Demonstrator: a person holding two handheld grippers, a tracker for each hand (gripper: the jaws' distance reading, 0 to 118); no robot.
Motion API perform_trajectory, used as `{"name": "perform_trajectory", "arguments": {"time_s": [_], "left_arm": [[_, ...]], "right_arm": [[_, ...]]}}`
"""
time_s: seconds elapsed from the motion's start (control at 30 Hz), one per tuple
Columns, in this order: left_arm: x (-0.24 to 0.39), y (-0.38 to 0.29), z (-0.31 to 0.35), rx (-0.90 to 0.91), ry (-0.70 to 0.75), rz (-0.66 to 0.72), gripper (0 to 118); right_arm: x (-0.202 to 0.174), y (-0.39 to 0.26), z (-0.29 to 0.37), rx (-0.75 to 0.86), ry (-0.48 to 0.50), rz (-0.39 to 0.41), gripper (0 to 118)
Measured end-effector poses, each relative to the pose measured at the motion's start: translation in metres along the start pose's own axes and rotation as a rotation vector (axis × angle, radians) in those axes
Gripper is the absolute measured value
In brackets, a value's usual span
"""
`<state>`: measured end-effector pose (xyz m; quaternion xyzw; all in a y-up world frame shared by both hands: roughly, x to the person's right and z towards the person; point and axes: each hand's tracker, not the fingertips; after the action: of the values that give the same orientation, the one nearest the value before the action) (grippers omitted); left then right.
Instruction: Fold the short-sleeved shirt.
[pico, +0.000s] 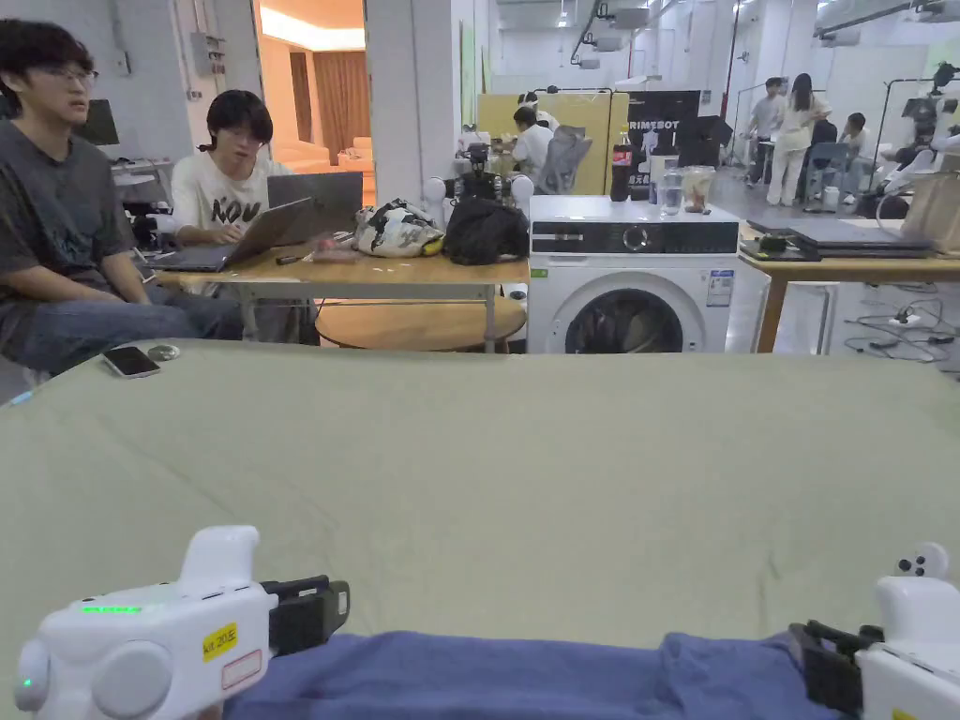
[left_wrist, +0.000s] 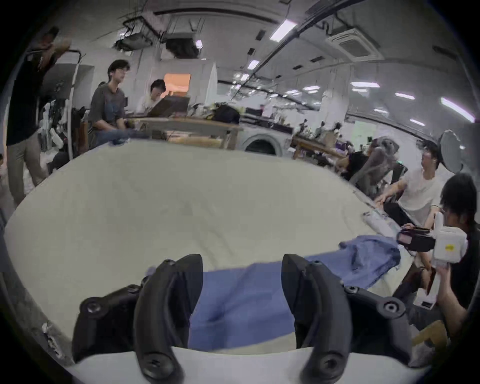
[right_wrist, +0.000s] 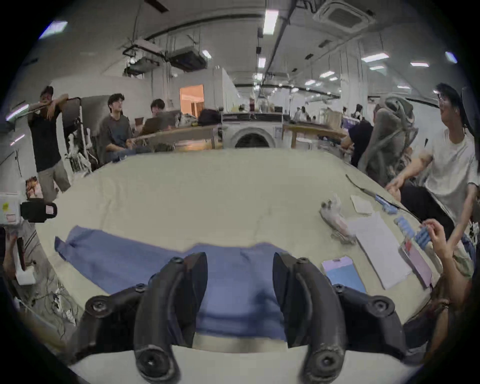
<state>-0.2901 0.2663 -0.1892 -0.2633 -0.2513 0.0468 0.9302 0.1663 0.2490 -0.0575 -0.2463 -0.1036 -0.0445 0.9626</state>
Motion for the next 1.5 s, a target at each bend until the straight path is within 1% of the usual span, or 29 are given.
{"name": "perform_trajectory", "arguments": {"time_s": [0.07,0.1,0.13,0.17,0.2,0.23,0.27,0.3,0.37,0.43,0.5,0.53,0.6,0.63,0.73,0.83,0.93,1.0,1.07,1.1,1.13,1.17,1.2,1.27,1.33,1.37,1.4,1.43,1.5], "left_arm": [[0.017,0.006,-0.012,0.000,-0.020,-0.019,61],[0.030,0.006,-0.016,-0.005,-0.011,-0.045,54],[0.038,0.006,-0.020,-0.007,-0.007,-0.074,36],[0.044,0.006,-0.023,-0.007,-0.005,-0.092,22],[0.049,0.004,-0.026,-0.016,-0.005,-0.108,13],[0.054,0.001,-0.028,-0.014,-0.014,-0.116,3],[0.056,-0.001,-0.028,-0.015,-0.024,-0.117,0],[0.058,-0.003,-0.027,-0.016,-0.029,-0.114,0],[0.057,-0.004,-0.027,-0.015,-0.025,-0.115,0],[0.046,-0.001,-0.023,-0.032,-0.071,-0.050,0],[0.027,0.002,-0.015,-0.014,-0.063,0.012,0],[0.011,0.005,-0.010,-0.012,-0.062,0.060,6],[-0.030,0.006,-0.001,-0.037,-0.136,0.200,48],[-0.055,0.004,0.000,-0.061,-0.169,0.278,61],[-0.109,-0.013,0.008,-0.085,-0.158,0.405,61],[-0.148,-0.034,0.001,-0.146,-0.089,0.504,61],[-0.167,-0.055,-0.022,-0.228,-0.084,0.536,61],[-0.175,-0.069,-0.036,-0.231,-0.086,0.635,61],[-0.173,-0.079,-0.042,-0.111,-0.247,0.776,61],[-0.172,-0.082,-0.051,-0.116,-0.321,0.841,61],[-0.168,-0.084,-0.063,-0.148,-0.361,0.877,50],[-0.164,-0.086,-0.071,-0.181,-0.366,0.871,30],[-0.157,-0.085,-0.079,-0.207,-0.358,0.855,3],[-0.147,-0.083,-0.078,-0.163,-0.259,0.839,2],[-0.138,-0.076,-0.056,-0.097,-0.286,0.888,2],[-0.139,-0.065,-0.043,-0.060,-0.238,0.872,2],[-0.142,-0.052,-0.033,-0.045,-0.244,0.853,2],[-0.157,-0.034,-0.025,-0.055,-0.243,0.811,2],[-0.152,0.003,0.004,-0.047,-0.081,0.632,2]], "right_arm": [[-0.021,0.006,-0.007,-0.002,0.020,-0.004,54],[-0.031,0.008,-0.012,-0.002,0.028,0.001,53],[-0.040,0.008,-0.017,-0.001,0.028,0.019,47],[-0.048,0.008,-0.021,0.006,0.004,0.041,28],[-0.055,0.008,-0.025,0.003,-0.008,0.051,0],[-0.059,0.008,-0.029,-0.003,-0.012,0.055,0],[-0.061,0.007,-0.031,-0.002,-0.003,0.048,0],[-0.062,0.007,-0.034,-0.021,0.049,0.030,0],[-0.067,0.004,-0.039,-0.034,0.044,0.034,0],[-0.068,0.001,-0.042,-0.042,0.044,0.048,0],[-0.067,0.000,-0.042,-0.048,0.053,0.053,0],[-0.064,-0.001,-0.042,-0.051,0.059,0.058,0],[-0.058,-0.004,-0.041,-0.059,0.075,0.055,0],[-0.054,-0.005,-0.040,-0.067,0.089,0.047,0],[-0.044,-0.011,-0.040,-0.112,0.126,0.013,0],[-0.035,-0.017,-0.040,-0.133,0.146,-0.030,0],[-0.030,-0.017,-0.042,-0.142,0.146,-0.049,0],[-0.028,-0.015,-0.044,-0.150,0.148,-0.055,0],[-0.026,-0.015,-0.047,-0.163,0.149,-0.070,0],[-0.026,-0.015,-0.047,-0.172,0.153,-0.078,0],[-0.026,-0.015,-0.047,-0.176,0.159,-0.086,0],[-0.026,-0.015,-0.048,-0.178,0.164,-0.094,0],[-0.027,-0.015,-0.048,-0.181,0.169,-0.095,0],[-0.028,-0.014,-0.048,-0.183,0.164,-0.082,0],[-0.027,-0.013,-0.048,-0.183,0.169,-0.078,0],[-0.027,-0.011,-0.048,-0.183,0.174,-0.082,0],[-0.026,-0.011,-0.046,-0.180,0.180,-0.087,0],[-0.026,-0.011,-0.045,-0.177,0.186,-0.094,0],[-0.024,-0.011,-0.044,-0.173,0.215,-0.109,0]]}}
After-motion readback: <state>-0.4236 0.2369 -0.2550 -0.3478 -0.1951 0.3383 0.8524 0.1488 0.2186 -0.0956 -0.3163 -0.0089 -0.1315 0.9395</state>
